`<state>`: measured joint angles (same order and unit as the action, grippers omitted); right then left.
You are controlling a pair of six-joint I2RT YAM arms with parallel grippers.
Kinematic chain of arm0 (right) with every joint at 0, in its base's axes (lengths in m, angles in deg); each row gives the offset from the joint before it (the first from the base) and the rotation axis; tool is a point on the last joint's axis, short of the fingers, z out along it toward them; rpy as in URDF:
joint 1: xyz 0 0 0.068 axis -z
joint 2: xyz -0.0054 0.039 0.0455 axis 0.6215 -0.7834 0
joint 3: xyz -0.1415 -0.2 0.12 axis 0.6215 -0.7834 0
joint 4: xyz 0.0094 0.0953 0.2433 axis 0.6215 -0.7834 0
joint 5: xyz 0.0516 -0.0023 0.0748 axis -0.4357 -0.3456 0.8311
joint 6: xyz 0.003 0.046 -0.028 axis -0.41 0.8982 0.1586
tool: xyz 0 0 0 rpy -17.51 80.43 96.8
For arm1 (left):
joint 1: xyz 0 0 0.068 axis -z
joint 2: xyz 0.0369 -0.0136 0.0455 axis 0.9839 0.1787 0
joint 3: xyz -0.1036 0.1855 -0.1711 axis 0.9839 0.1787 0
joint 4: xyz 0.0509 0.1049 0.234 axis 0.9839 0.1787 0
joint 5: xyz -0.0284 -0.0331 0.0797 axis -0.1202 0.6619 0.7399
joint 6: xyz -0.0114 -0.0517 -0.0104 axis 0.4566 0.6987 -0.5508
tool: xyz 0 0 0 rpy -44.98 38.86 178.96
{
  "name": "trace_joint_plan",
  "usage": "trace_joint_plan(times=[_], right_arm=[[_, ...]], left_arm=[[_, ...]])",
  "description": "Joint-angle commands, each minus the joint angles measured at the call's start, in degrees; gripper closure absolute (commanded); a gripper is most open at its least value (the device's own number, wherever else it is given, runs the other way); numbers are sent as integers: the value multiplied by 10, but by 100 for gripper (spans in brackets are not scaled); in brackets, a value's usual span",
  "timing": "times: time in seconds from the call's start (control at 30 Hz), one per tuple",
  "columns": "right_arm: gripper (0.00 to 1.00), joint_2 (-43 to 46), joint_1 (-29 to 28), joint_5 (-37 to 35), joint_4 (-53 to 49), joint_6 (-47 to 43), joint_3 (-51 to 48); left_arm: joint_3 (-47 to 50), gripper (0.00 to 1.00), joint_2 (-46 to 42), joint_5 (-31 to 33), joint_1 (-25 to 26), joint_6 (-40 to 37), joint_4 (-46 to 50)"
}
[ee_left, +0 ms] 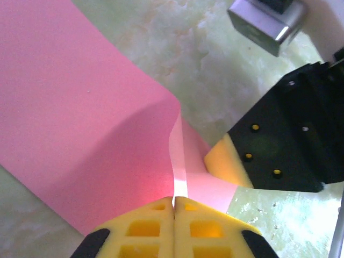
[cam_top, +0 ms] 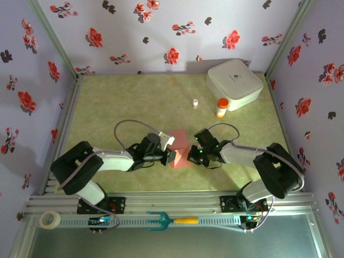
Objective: Fold a paper plane with a square sheet of paper (pick it up from the middle)
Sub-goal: Fold the triangle a second time at the center of the table.
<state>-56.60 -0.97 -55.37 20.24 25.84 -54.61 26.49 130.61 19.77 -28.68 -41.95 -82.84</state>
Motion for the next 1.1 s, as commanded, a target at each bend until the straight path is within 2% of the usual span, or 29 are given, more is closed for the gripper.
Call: trace_joint_plan(times=[0.0,0.53,0.8,0.93,1.07], right_arm=[[98,-11,-3,-35,-47,-18,5],[96,-14,-3,-21,-46,-23,12],[94,21,-13,13,8,1,15],[94,2,-24,29,52,21,9],[95,-20,-27,16,36,21,12]], left_arm=[[-14,100,15,-9,-8,-13,8],[-25,100,61,-6,-17,-16,6],[-21,100,64,-5,-17,-7,7],[-17,100,62,-5,-17,-1,1],[-18,100,57,-5,-18,0,2]])
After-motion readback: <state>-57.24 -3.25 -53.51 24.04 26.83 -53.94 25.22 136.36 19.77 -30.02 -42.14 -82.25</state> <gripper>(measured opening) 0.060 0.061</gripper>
